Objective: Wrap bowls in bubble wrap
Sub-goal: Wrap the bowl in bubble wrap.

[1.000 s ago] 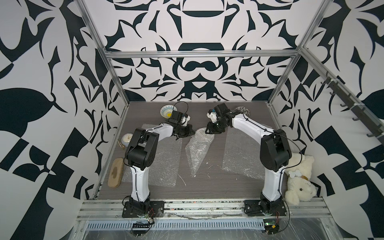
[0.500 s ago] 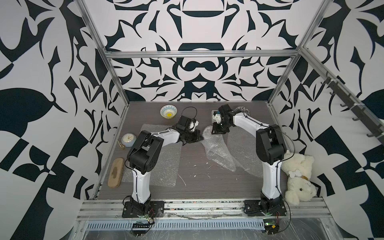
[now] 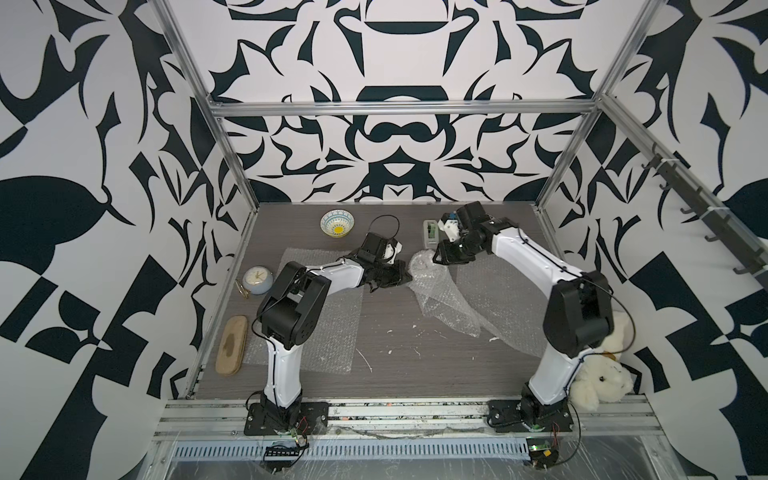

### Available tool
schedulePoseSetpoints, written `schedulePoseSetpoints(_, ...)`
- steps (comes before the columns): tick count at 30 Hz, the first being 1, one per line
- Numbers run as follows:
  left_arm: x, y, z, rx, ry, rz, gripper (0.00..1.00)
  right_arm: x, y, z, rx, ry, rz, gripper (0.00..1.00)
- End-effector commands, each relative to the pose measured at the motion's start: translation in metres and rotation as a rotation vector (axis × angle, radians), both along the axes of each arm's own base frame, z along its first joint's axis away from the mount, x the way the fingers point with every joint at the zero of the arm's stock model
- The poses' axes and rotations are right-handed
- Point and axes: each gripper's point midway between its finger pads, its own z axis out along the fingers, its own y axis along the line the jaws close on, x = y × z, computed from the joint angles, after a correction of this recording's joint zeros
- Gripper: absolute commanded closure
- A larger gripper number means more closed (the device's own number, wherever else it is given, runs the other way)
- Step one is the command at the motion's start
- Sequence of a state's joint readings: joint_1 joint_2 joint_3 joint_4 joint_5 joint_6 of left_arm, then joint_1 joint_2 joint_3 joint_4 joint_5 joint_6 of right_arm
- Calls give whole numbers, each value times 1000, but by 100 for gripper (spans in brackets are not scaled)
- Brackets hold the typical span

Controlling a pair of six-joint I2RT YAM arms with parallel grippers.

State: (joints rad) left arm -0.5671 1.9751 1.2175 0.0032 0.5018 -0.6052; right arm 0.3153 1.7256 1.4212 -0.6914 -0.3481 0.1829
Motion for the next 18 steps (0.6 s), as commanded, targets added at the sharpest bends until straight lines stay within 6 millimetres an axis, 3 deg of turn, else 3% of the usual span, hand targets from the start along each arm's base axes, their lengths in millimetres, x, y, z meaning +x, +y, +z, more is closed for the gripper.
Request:
schedulePoseSetpoints(1, 6, 2, -6, 25, 2, 7, 100, -41, -19, -9, 5, 76, -48, 57)
schedulePoseSetpoints(6, 8, 3, -9, 40, 2, 17, 100, -112, -45, -39, -13, 231, -188, 56)
schedulePoseSetpoints(9, 8, 4, -9, 48, 2, 17, 100, -142, -53, -51, -1, 282, -257, 57)
schedulePoseSetpoints(13, 8, 4, -9, 47, 0, 17, 100, -167, -62, -66, -12, 319, -305, 56)
schedulePoseSetpoints(18, 9, 2, -8, 44, 0, 15, 100, -176, -68, -81, -31, 326, -328, 56)
